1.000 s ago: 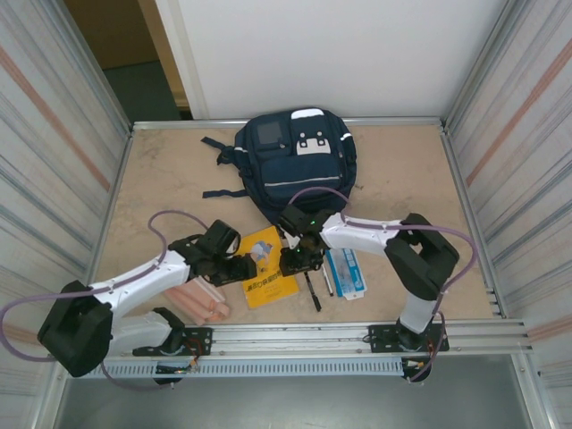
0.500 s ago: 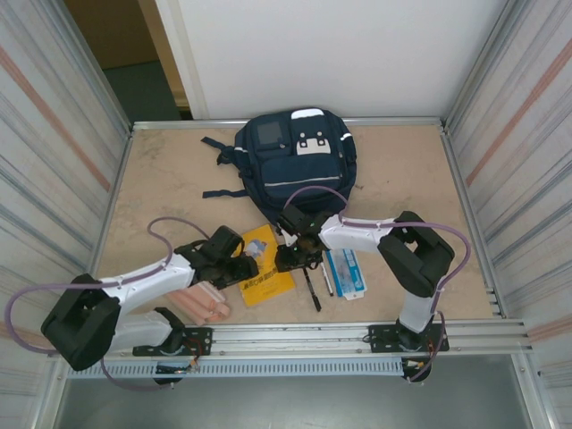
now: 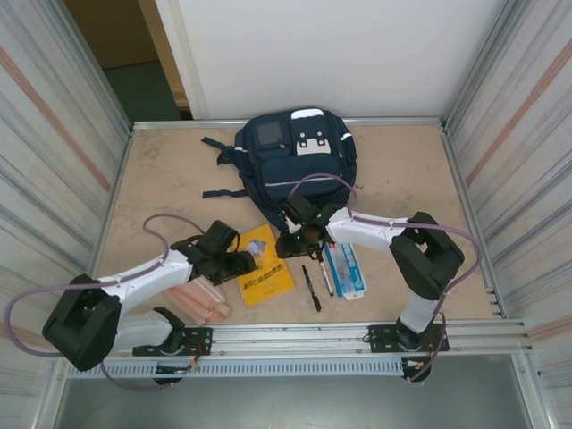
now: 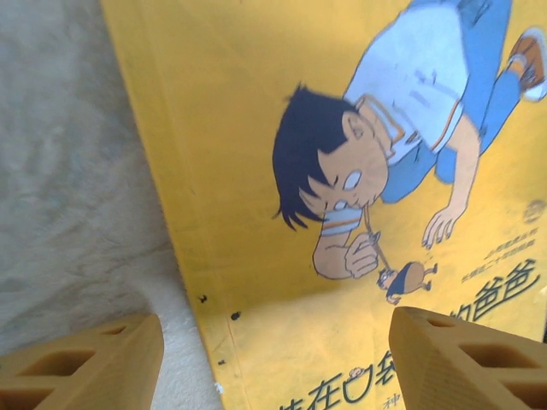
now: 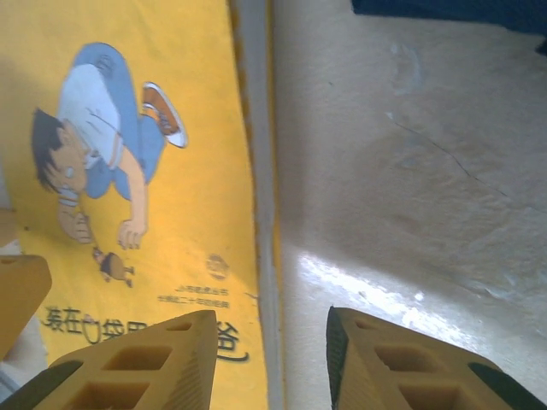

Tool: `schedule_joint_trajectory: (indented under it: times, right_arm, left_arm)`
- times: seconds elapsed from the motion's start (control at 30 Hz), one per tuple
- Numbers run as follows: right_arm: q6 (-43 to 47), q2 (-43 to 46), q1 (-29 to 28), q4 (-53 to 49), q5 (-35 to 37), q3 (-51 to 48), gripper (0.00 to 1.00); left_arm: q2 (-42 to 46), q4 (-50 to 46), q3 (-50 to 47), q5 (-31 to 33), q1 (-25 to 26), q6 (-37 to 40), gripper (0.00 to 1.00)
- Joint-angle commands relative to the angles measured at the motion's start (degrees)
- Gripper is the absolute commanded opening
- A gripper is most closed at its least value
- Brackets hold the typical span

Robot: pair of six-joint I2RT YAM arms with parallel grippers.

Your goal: Pack books, pencil case, and school supplies into a backpack

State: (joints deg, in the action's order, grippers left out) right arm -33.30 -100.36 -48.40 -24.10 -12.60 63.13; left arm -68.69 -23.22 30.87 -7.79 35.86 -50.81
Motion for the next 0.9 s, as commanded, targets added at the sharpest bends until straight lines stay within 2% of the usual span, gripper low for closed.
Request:
schedule_joint_trajectory:
  times: [0.0, 0.13, 0.27, 0.43, 0.5, 0.57, 0.7, 0.87]
  right_arm:
    - [1.6, -1.3, -0.5, -1.5, -1.9, 1.1, 0.37]
    - [1.5, 0.3, 0.3, -2.6, -0.8, 1.0, 0.36]
    - [1.1, 6.8, 4.2, -3.6, 2.0, 1.6, 0.4]
    - [4.0, 13.8, 14.6, -5.3, 7.4, 4.6, 0.45]
    - [4.8, 14.0, 20.8, -5.3, 6.4, 5.8, 0.51]
    - [4.8, 13.3, 26.2, -4.7, 4.9, 6.8, 0.52]
    - [2.6, 8.7, 35.5, -2.8, -4.3, 10.1, 0.52]
    - [2.3, 0.6, 38.7, -1.5, -7.1, 15.7, 0.52]
  left_arm:
    - [2.0, 0.5, -1.1, 0.5, -1.2, 0.3, 0.7]
    - [3.2, -1.9, 0.5, -0.1, -2.3, 1.0, 0.7]
    - [6.2, -6.5, 5.2, 1.9, -2.2, 4.1, 0.7]
    - [7.6, -12.1, 12.8, 5.1, -2.8, 8.0, 0.7]
    - [7.4, -12.4, 14.7, 5.8, -2.9, 9.4, 0.7]
    - [7.1, -10.7, 15.6, 6.2, -3.0, 10.6, 0.7]
    - [3.3, -1.0, 19.2, 1.0, -3.5, 16.0, 0.71]
    - [-7.7, 1.6, 29.6, 1.9, -4.6, 16.6, 0.71]
